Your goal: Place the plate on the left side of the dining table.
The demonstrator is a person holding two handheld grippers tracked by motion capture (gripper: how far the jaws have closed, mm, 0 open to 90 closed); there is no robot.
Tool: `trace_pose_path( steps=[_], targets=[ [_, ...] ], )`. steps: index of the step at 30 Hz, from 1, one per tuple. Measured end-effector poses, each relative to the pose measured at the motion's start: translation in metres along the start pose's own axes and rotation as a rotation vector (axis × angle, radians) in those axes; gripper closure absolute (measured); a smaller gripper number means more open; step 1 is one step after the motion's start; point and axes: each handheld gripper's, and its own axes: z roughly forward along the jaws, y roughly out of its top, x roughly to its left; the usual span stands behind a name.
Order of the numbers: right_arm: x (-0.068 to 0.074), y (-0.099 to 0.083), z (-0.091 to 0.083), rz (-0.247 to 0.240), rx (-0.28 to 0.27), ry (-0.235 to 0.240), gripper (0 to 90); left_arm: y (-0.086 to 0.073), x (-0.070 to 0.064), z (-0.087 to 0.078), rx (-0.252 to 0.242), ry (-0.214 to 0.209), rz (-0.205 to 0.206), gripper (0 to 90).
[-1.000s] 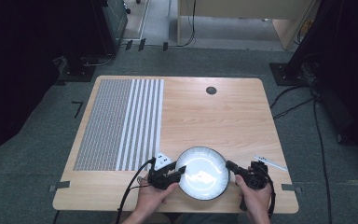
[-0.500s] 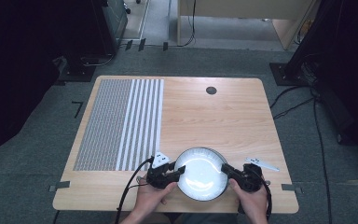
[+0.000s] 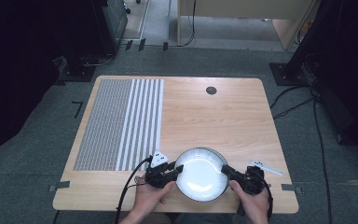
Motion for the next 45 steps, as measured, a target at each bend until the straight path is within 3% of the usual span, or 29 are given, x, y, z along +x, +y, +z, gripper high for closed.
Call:
trace_pose_path(
  steps=[2,4,8,11,14,17,18,19,24,28,29,31,35,38,45],
  targets=[
    [-0.003,-0.001,0.0,0.035,-0.008,0.026,77.5,0.0,0.001,0.0,0.001,-0.006,-0.016,70.3],
    [-0.004,-0.001,0.0,0.036,-0.016,0.041,74.9,0.001,0.001,-0.001,-0.011,-0.009,-0.032,73.3],
    [0.001,-0.003,0.002,-0.043,-0.037,0.007,75.7,0.001,0.003,-0.003,-0.032,-0.02,-0.05,78.0],
    [0.008,-0.005,0.005,-0.139,-0.045,-0.058,77.2,0.001,0.004,-0.002,-0.03,-0.019,-0.069,78.5],
    [0.01,-0.006,0.006,-0.163,-0.046,-0.076,77.2,0.001,0.005,-0.002,-0.033,-0.02,-0.074,79.0],
    [0.006,-0.004,0.005,-0.104,-0.052,-0.03,71.9,0.003,0.007,-0.005,-0.081,-0.01,-0.109,82.1],
    [0.006,-0.004,0.005,-0.104,-0.052,-0.03,71.9,0.003,0.007,-0.005,-0.081,-0.01,-0.109,83.1],
    [0.004,-0.003,0.005,-0.064,-0.054,0.002,67.7,0.003,0.007,-0.007,-0.104,-0.007,-0.116,83.7],
    [0.005,-0.003,0.004,-0.035,-0.053,0.013,66.0,0.001,0.007,-0.007,-0.123,-0.008,-0.139,84.6],
    [0.007,-0.001,0.002,0.011,0.003,0.026,69.9,0.001,0.008,-0.009,-0.148,-0.01,-0.158,85.3],
    [0.009,-0.002,0.004,0.035,0.063,0.052,70.8,0.001,0.009,-0.01,-0.155,-0.016,-0.171,85.4],
    [0.014,-0.007,0.007,0.042,0.1,0.068,72.6,0.001,0.008,-0.009,-0.157,-0.01,-0.163,85.4],
    [0.018,-0.009,0.008,0.092,0.088,0.058,76.4,0.001,0.01,-0.01,-0.158,-0.022,-0.172,85.4],
    [0.007,-0.006,0.006,0.249,0.084,0.137,83.0,0.001,0.012,-0.011,-0.15,-0.031,-0.172,85.4],
    [0.014,-0.004,0.007,0.225,0.062,0.129,83.3,0.006,0.017,-0.018,-0.146,-0.042,-0.17,85.5]
  ],
)
